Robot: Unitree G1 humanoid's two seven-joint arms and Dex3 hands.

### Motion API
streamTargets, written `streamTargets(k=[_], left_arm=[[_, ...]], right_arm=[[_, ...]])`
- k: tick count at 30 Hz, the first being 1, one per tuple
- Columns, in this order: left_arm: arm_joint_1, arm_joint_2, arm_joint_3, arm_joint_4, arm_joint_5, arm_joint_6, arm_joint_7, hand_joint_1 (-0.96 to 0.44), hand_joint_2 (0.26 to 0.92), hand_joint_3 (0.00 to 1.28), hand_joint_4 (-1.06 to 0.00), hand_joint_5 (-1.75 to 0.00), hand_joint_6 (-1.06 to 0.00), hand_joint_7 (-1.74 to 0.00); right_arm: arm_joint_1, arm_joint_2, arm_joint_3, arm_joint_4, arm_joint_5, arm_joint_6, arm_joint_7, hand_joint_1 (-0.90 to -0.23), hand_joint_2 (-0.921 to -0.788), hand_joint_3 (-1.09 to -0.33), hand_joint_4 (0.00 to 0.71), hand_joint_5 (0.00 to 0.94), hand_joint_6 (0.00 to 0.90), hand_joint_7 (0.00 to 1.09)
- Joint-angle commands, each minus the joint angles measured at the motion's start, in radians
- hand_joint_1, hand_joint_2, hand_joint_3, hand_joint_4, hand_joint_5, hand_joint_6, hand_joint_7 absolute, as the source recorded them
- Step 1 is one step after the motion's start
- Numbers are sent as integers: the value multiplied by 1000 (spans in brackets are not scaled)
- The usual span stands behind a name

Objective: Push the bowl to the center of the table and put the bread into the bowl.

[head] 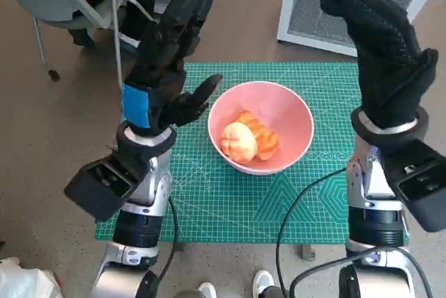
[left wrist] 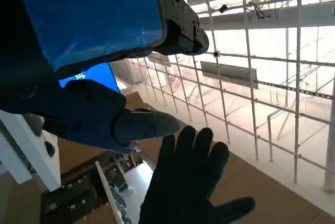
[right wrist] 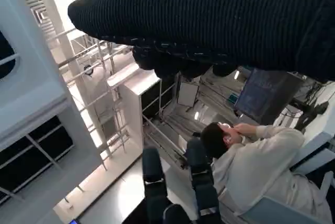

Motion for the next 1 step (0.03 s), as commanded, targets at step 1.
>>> streamTargets(k=[1], left_arm=[[13, -4, -6, -25, -13, 17, -10, -414, 921, 340, -353, -7, -422, -109]], right_arm=[[16, -6, 3, -10, -7, 17, 1, -546, -921, -741, 274, 0, 179, 377]])
